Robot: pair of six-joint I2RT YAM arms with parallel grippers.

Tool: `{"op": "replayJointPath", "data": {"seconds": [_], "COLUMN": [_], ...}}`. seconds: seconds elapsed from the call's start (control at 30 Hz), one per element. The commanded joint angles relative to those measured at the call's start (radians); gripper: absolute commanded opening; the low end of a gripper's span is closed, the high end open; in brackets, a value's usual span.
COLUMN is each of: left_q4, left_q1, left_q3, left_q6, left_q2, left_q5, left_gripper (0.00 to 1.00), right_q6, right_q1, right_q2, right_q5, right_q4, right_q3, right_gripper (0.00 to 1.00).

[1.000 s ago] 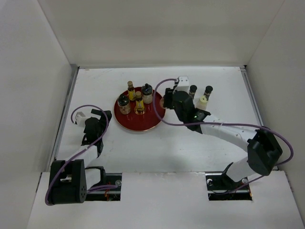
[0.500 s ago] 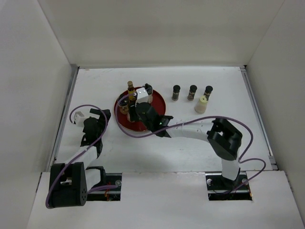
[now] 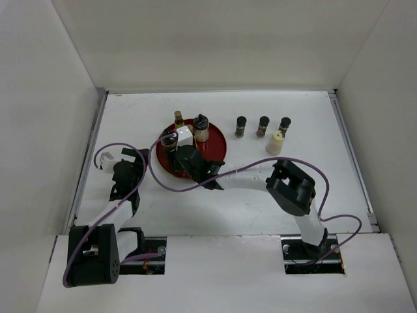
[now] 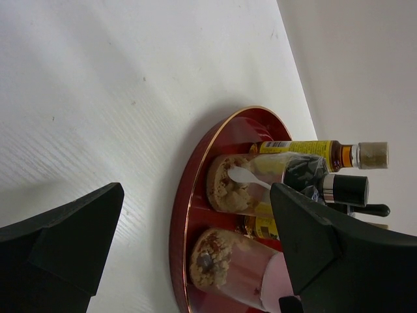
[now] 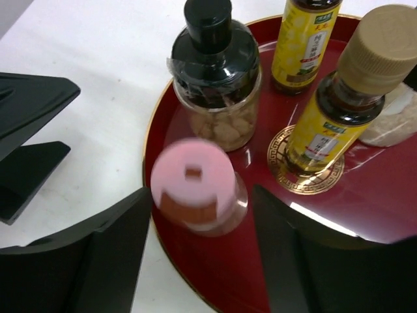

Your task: Organize the condiment bottles

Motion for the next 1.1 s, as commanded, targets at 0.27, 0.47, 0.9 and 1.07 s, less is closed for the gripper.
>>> {"op": "replayJointPath", "data": {"seconds": [0.27,0.47,0.9,1.07], "left_q4": [0.032,0.032,0.043,0.043], "left_q1": [0.000,-0.003,-0.013,-0.013], "left_q3": [-0.006,-0.004,0.002,0.005], "left_q6": [0.004,0.004,0.004,0.001], "left_q2": [-0.004,-0.009,0.017,0.026], "left_q5": [0.001,0.006,0.003,0.012], "left_gripper": [1.00,1.00,1.00,1.00], "right_q6": [-0.041,-0.064,0.030,0.053], "right_q1": [0.019,-0.115,-0.598,-0.650], "right_q2": [-0.277,-0.543,-0.557,-0.486], "right_q5": [-0.002,0.090,0.302,0.256], "right_q4": [0.057,0.147,-0.101,-0.147], "right_q3": [-0.122,-0.414,-0.493,-0.452], "right_gripper": [0.79,0.60,0.68,0.70]}}
